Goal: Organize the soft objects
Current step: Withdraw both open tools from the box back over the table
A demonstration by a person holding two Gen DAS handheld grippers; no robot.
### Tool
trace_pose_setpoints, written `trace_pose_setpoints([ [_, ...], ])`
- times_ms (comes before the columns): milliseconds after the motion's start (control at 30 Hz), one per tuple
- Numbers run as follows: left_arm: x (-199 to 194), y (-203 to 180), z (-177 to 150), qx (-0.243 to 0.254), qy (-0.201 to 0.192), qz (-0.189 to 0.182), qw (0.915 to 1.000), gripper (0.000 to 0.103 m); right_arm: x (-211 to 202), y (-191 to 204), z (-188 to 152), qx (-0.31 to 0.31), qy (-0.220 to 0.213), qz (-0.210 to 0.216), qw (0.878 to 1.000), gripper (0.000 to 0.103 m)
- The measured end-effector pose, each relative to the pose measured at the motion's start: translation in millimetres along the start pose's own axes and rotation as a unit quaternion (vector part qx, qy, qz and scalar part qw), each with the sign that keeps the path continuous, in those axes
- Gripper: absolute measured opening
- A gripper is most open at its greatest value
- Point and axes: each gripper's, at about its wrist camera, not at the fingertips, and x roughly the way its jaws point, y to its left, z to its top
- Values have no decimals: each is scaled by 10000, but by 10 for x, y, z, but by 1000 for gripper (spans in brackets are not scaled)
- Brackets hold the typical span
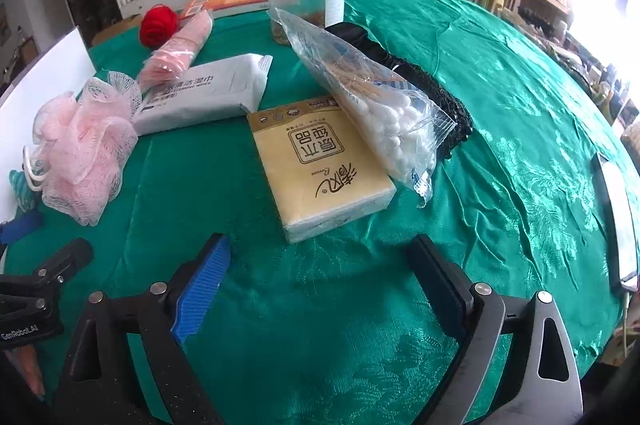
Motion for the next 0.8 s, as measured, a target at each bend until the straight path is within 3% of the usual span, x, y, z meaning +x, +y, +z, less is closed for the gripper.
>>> trace_pose_setpoints([
  [133, 0, 0, 0, -1, -1, -1, 10000, 103, -218, 107, -175, 10, -30, -11, 10000, 94],
  [800, 1, -2, 0, -1, 0, -1, 10000, 103, -18, -27, -26, -10, -32, -24, 10000, 94],
])
